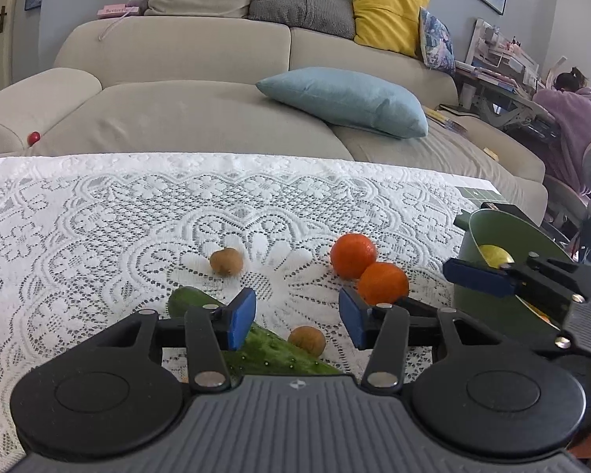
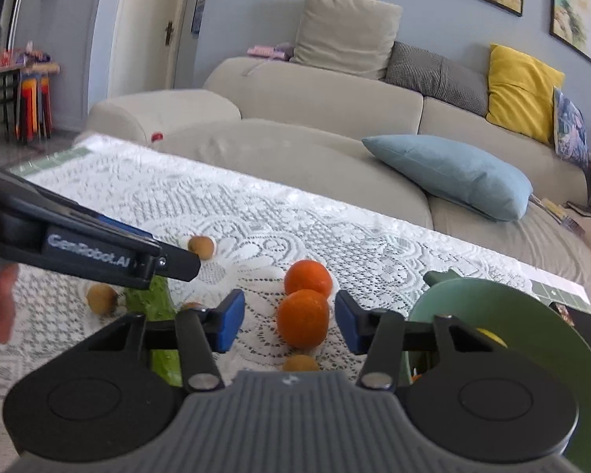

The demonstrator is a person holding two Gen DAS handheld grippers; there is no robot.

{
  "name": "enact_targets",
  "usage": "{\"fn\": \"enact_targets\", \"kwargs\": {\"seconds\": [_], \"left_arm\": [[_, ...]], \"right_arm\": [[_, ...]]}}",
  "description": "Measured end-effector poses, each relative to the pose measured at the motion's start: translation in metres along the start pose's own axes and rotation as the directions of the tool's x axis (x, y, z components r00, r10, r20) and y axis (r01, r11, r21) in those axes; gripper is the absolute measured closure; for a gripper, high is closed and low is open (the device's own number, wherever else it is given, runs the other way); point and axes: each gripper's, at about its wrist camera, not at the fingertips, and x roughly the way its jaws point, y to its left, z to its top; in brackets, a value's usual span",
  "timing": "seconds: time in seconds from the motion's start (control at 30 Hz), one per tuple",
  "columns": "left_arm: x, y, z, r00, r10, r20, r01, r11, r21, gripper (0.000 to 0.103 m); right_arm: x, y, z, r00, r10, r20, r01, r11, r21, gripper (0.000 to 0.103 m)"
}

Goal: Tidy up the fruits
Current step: 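Close the right gripper on an orange while the left gripper approaches another orange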

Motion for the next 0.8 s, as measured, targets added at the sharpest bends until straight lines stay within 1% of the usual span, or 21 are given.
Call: {"fn": "enact_targets", "kwargs": {"seconds": [0.03, 0.13, 0.33, 0.6, 0.67, 0.7, 0.73, 0.8], "left_arm": [[0.001, 0.000, -0.001, 1.000, 0.003, -0.003, -0.003, 1.000, 0.007, 0.053], [0.004, -0.003, -0.001, 1.000, 0.013, -0.011, -0.013, 1.000, 0.020, 0.055], [0.009, -0.003, -0.002, 1.000, 0.012, -0.012, -0.011, 1.000, 0.012, 0.055], [0.014, 0.000, -0.001, 0.999, 0.034, -0.007, -0.034, 0.999, 0.001, 0.052], [0.014, 0.002, -0.001, 0.999, 0.039, -0.006, -0.040, 0.999, -0.012, 0.052], [0.014, 0.004, -0.001, 0.999, 0.040, -0.006, -0.040, 0.999, -0.017, 0.052], [0.013, 0.005, -0.001, 0.999, 0.040, -0.006, -0.040, 0.999, -0.022, 0.052], [0.013, 0.006, -0.001, 0.999, 0.038, -0.005, -0.038, 0.999, -0.029, 0.052]], "right_arm": [[0.005, 0.001, 0.000, 1.000, -0.005, -0.014, 0.005, 1.000, -0.010, 0.056], [0.016, 0.004, 0.001, 0.999, -0.025, -0.047, 0.024, 0.999, -0.032, 0.057], [0.033, 0.007, 0.001, 0.994, -0.054, -0.091, 0.047, 0.996, -0.079, 0.057], [0.051, 0.011, 0.004, 0.991, -0.085, -0.105, 0.067, 0.984, -0.162, 0.057], [0.054, 0.013, 0.004, 0.990, -0.086, -0.115, 0.063, 0.980, -0.188, 0.060], [0.056, 0.013, 0.003, 0.989, -0.085, -0.124, 0.060, 0.979, -0.193, 0.064], [0.058, 0.012, 0.003, 0.988, -0.075, -0.132, 0.049, 0.980, -0.190, 0.066], [0.058, 0.013, 0.002, 0.988, -0.071, -0.134, 0.044, 0.980, -0.192, 0.066]]}}
